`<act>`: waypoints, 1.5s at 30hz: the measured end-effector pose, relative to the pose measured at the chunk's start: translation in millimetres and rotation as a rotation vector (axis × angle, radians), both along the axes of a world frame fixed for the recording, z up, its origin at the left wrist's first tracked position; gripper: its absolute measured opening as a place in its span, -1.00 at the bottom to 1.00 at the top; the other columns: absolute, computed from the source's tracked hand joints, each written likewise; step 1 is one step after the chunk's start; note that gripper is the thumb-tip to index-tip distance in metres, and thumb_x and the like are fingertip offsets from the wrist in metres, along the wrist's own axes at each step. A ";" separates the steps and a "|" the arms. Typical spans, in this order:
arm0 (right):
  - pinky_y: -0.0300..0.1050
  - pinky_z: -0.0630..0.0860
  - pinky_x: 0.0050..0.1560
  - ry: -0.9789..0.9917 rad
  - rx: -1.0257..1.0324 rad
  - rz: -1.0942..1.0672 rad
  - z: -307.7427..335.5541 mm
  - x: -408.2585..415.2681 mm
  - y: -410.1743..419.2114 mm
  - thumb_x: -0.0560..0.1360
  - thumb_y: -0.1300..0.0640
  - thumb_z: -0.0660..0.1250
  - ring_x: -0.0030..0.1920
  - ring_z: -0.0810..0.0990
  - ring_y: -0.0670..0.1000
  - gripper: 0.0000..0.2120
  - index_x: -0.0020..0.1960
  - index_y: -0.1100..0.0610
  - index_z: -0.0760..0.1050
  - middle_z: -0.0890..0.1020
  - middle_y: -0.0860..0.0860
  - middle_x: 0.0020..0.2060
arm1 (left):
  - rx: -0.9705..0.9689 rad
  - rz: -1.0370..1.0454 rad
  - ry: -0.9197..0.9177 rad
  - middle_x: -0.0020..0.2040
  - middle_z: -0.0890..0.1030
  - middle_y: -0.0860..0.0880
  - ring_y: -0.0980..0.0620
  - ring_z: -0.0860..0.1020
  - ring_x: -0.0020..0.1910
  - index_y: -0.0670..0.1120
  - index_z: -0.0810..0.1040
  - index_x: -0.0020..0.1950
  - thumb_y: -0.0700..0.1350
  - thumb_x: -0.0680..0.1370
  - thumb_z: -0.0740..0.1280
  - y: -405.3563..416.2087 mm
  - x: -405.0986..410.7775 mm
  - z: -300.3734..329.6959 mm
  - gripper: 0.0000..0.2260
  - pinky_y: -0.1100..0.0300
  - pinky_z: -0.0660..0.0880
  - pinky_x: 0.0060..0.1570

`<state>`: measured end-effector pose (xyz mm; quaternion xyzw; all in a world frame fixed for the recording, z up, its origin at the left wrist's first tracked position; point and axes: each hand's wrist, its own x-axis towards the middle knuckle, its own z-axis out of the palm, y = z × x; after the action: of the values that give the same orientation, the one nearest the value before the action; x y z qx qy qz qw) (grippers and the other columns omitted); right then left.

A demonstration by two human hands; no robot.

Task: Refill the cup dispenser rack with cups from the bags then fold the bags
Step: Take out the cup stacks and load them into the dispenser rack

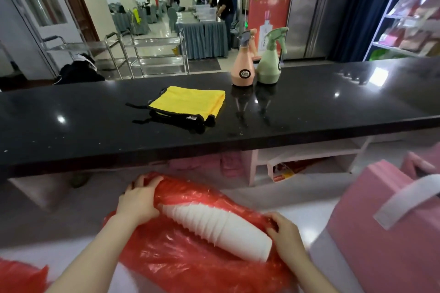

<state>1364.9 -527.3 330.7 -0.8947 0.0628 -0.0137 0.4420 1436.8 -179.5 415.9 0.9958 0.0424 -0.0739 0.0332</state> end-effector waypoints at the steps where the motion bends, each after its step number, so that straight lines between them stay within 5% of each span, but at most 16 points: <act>1: -0.42 0.36 -0.07 -0.026 -0.087 0.004 -4.4 -7.6 2.2 0.44 0.32 0.37 -0.05 0.57 -0.07 -0.75 -0.04 -0.01 0.60 0.62 -0.13 -0.13 | -0.035 0.013 -0.010 0.47 0.15 -0.04 -0.28 0.30 0.34 0.26 0.08 0.48 0.06 0.32 0.39 3.3 -3.4 0.1 -0.20 -0.10 0.38 0.23; 6: -0.13 0.42 0.10 -0.073 -0.299 0.016 -7.1 -36.0 3.4 0.50 0.14 0.37 0.09 0.47 0.01 -0.79 0.14 0.04 0.56 0.55 -0.06 0.02 | -0.101 0.046 -0.029 0.46 0.19 -0.12 -0.25 0.31 0.32 0.22 0.13 0.48 -0.04 0.32 0.41 22.2 -21.3 -4.2 -0.21 -0.07 0.37 0.24; 10: -0.18 0.45 0.14 -0.177 -0.199 -0.044 1.7 -65.0 4.7 0.47 0.17 0.42 0.07 0.50 -0.07 -0.73 0.16 0.06 0.52 0.52 -0.11 0.04 | -0.130 0.080 -0.029 0.38 0.29 -0.16 -0.22 0.27 0.33 0.18 0.27 0.39 -0.04 0.35 0.40 26.2 -21.0 0.6 -0.36 -0.06 0.31 0.27; 14: -0.41 0.37 -0.12 -0.383 -0.189 -0.098 9.3 -92.2 13.0 0.38 0.24 0.42 -0.15 0.47 -0.21 -0.81 -0.15 -0.02 0.49 0.52 -0.19 -0.21 | -0.287 0.124 -0.011 0.35 0.32 -0.20 -0.28 0.33 0.30 0.08 0.41 0.24 -0.14 0.37 0.39 29.2 -15.9 3.1 -0.54 -0.08 0.26 0.29; 19: -0.40 0.34 -0.08 -0.132 -0.155 -0.006 4.4 -100.1 13.9 0.47 -0.03 0.40 -0.09 0.53 -0.20 -0.88 -0.03 -0.18 0.49 0.59 -0.26 -0.13 | -0.362 0.035 -0.017 0.16 0.47 -0.17 -0.19 0.49 0.10 0.08 0.39 0.15 -0.21 0.37 0.35 39.2 -16.6 4.0 -0.60 0.01 0.43 0.11; 22: -0.46 0.23 0.09 -0.053 -0.256 0.052 1.2 -98.5 9.5 0.45 -0.14 0.38 0.11 0.44 -0.15 -0.57 0.28 -0.07 0.46 0.54 -0.16 0.11 | -0.421 0.020 -0.049 0.04 0.49 -0.13 -0.16 0.54 -0.02 0.05 0.42 0.15 -0.22 0.38 0.35 42.9 -20.0 3.4 -0.62 0.11 0.42 -0.09; 25: -0.38 0.26 0.17 -0.021 -0.339 0.084 6.0 -98.4 12.9 0.33 -0.30 0.32 0.17 0.37 -0.15 -0.35 0.36 -0.10 0.37 0.48 -0.17 0.16 | -0.418 0.016 -0.104 0.05 0.53 -0.12 -0.16 0.55 0.02 0.05 0.45 0.13 -0.21 0.39 0.34 45.3 -22.2 2.8 -0.65 0.10 0.40 -0.11; 28: -0.25 0.35 0.14 -0.052 -0.372 -0.039 10.9 -98.3 24.7 0.31 -0.19 0.44 0.19 0.39 -0.09 -0.46 0.25 -0.08 0.45 0.47 -0.18 0.13 | -0.447 0.052 -0.176 -0.01 0.61 -0.07 -0.14 0.55 -0.03 0.07 0.49 0.01 -0.24 0.40 0.33 51.0 -25.3 4.2 -0.73 0.11 0.39 -0.15; 31: -0.24 0.32 -0.04 -0.161 -0.344 -0.198 20.0 -94.3 36.2 0.30 0.03 0.55 0.06 0.45 0.00 -0.74 -0.11 0.05 0.54 0.49 -0.12 -0.03 | -0.456 0.090 -0.201 -0.09 0.61 -0.04 -0.15 0.55 -0.08 0.10 0.49 -0.07 -0.22 0.42 0.32 56.5 -29.4 5.4 -0.78 0.09 0.40 -0.17; 33: -0.21 0.33 -0.05 -0.168 -0.350 -0.211 30.0 -90.1 40.7 0.29 0.06 0.56 -0.02 0.43 0.00 -0.75 -0.21 0.04 0.49 0.48 -0.10 -0.10 | -0.445 0.112 -0.206 -0.10 0.61 -0.05 -0.18 0.56 -0.04 0.10 0.49 -0.08 -0.21 0.44 0.31 58.3 -30.3 6.2 -0.80 0.08 0.41 -0.15; 39: -0.12 0.34 -0.16 -0.182 -0.376 -0.146 59.5 -82.0 41.5 0.42 0.04 0.44 -0.16 0.48 0.00 -0.79 -0.13 0.07 0.42 0.54 -0.07 -0.22 | -0.432 0.210 -0.224 -0.02 0.63 -0.14 -0.23 0.56 0.00 0.03 0.52 -0.01 -0.22 0.48 0.22 67.4 -25.4 2.4 -0.80 0.06 0.40 -0.12; 43: -0.32 0.37 -0.24 -0.193 -0.187 -0.094 77.4 -86.0 36.6 0.44 0.15 0.42 -0.26 0.49 -0.13 -0.85 -0.16 0.04 0.43 0.57 -0.06 -0.25 | -0.481 0.308 -0.229 0.10 0.59 -0.24 -0.27 0.53 0.08 -0.10 0.51 0.14 -0.23 0.53 0.21 79.9 -22.3 -2.4 -0.78 0.05 0.36 -0.08; 45: -0.42 0.37 -0.16 -0.213 -0.064 -0.096 84.8 -86.5 32.6 0.43 0.23 0.42 -0.12 0.51 -0.20 -0.85 -0.18 0.05 0.46 0.58 -0.11 -0.11 | -0.556 0.315 -0.231 0.04 0.61 -0.25 -0.27 0.55 0.04 -0.18 0.57 0.09 -0.27 0.52 0.21 84.3 -20.4 -2.6 -0.79 0.02 0.40 -0.05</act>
<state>1278.4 -494.7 415.5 -0.8978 0.0577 -0.1316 0.4163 1416.4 -95.2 413.3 0.9316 0.1701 0.0367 0.3191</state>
